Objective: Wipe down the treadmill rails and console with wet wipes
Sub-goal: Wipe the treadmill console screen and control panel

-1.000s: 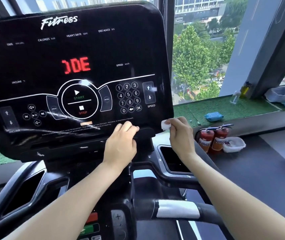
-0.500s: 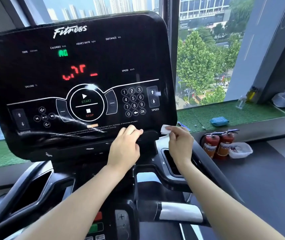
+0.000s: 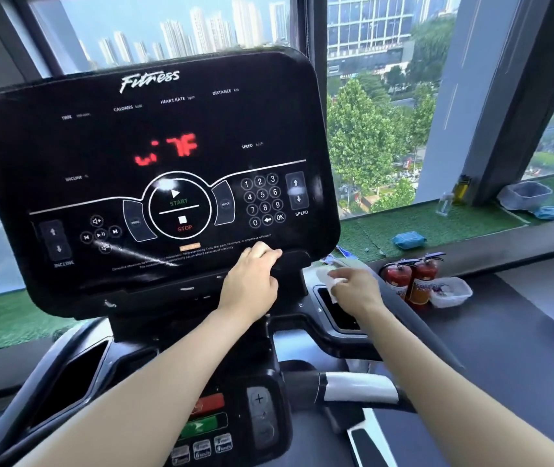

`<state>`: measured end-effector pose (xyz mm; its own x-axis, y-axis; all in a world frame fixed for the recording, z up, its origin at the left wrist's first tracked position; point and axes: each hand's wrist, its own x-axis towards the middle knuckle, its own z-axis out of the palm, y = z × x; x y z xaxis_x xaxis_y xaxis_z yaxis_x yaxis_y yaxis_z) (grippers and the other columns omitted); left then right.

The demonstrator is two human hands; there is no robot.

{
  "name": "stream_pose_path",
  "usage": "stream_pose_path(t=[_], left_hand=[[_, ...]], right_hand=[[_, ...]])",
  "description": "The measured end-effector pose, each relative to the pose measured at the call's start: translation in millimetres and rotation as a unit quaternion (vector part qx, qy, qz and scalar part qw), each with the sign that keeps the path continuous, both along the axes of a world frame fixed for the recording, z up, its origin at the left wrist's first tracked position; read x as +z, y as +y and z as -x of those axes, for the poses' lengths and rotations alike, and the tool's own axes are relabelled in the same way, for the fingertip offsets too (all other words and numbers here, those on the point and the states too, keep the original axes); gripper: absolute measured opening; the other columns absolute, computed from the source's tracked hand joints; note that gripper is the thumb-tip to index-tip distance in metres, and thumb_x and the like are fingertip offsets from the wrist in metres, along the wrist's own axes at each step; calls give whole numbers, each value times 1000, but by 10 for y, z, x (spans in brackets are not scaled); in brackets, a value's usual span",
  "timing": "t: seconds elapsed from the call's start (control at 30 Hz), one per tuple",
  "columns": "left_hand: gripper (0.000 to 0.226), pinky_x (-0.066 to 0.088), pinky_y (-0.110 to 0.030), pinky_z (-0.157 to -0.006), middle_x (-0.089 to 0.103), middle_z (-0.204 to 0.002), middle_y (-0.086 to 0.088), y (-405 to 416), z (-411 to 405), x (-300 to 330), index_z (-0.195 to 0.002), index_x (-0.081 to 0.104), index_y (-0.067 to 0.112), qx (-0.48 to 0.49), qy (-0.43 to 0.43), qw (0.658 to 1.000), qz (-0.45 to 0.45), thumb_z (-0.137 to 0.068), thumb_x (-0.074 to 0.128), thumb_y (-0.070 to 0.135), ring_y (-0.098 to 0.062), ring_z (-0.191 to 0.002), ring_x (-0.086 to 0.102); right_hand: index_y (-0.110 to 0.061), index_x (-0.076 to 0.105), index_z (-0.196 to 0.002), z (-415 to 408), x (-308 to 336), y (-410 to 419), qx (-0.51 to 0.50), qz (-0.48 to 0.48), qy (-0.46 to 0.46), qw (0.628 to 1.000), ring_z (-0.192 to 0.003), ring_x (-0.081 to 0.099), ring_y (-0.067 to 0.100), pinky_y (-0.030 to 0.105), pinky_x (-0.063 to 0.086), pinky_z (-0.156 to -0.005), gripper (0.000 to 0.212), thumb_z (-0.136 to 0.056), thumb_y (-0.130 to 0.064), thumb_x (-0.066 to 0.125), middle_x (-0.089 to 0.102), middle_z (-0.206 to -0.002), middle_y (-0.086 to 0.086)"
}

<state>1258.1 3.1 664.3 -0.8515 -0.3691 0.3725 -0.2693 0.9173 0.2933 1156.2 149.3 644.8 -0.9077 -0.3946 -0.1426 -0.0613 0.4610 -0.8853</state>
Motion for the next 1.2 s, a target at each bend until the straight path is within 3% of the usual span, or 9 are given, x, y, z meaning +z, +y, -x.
stream_pose_path(t=[0.17, 0.33, 0.43, 0.5, 0.57, 0.83, 1.0, 1.1, 1.2], left_hand=[[35, 39, -20, -85, 48, -112, 13, 69, -185, 14, -127, 57, 20, -62, 67, 987, -131, -92, 52, 14, -4, -104, 47], [18, 47, -21, -79, 65, -94, 3, 43, -336, 69, -105, 65, 18, -95, 86, 895, -426, -93, 57, 8, -6, -80, 58], [19, 55, -36, -83, 62, -81, -1, -33, -426, 69, -87, 64, 20, -62, 112, 857, -498, -89, 61, 1, -15, -76, 59], [22, 54, -34, -78, 58, -76, 0, -63, -454, 65, -81, 59, 21, -44, 115, 870, -478, -89, 60, 0, -15, -71, 56], [22, 49, -28, -70, 56, -75, 2, -66, -468, 83, -79, 55, 21, -27, 115, 885, -450, -89, 58, 2, -14, -65, 53], [15, 46, -26, -67, 62, -80, -7, -167, -525, 64, -84, 58, 13, -52, 82, 837, -538, -84, 64, -1, -13, -70, 53], [20, 45, -19, -75, 65, -87, 2, -208, -511, 78, -86, 60, 19, -52, 73, 880, -467, -86, 59, -1, -10, -79, 58], [21, 39, -6, -78, 59, -98, 7, -338, -545, 126, -95, 60, 19, -43, 83, 961, -262, -87, 58, 0, -8, -91, 56], [29, 33, -15, -87, 52, -106, 11, -586, -608, 125, -106, 63, 17, -6, 69, 991, -112, -84, 58, 0, -11, -107, 50]], right_hand=[[-2, 61, -83, -375, 237, 1, -6, 311, -255, 915, -45, 45, 12, 21, 40, -46, 25, -86, 18, 45, 49, -57, 6], [-8, 58, -84, -695, 302, -130, 37, 371, -331, 867, -49, 51, 10, 17, 44, -47, 24, -88, 11, 44, 57, -61, 4], [-11, 55, -82, -837, 232, -250, 3, 319, -211, 924, -55, 52, 11, 18, 43, -54, 24, -88, 11, 49, 58, -64, -1], [-16, 53, -85, -939, 219, -304, -35, 207, 1, 978, -66, 50, 11, 14, 39, -62, 22, -85, 7, 54, 57, -75, -4], [-16, 53, -93, -1052, 237, -373, -48, 137, 175, 974, -73, 49, 8, 11, 38, -67, 20, -85, 2, 56, 54, -90, -1], [-13, 58, -104, -1201, 101, -614, -15, 103, 261, 960, -86, 53, 23, 33, 46, -76, 19, -91, -3, 49, 47, -103, 1], [-12, 58, -95, -1072, 19, -679, -31, 123, 247, 961, -85, 53, 23, 35, 43, -75, 10, -90, -6, 52, 53, -94, 2], [-10, 54, -96, -794, 39, -730, -103, 138, 213, 962, -86, 53, 25, 35, 42, -77, 7, -91, -6, 51, 57, -95, 10], [-16, 46, -95, -535, 53, -803, -184, 138, 152, 961, -85, 55, 27, 37, 43, -73, 7, -93, -10, 49, 58, -97, 10]])
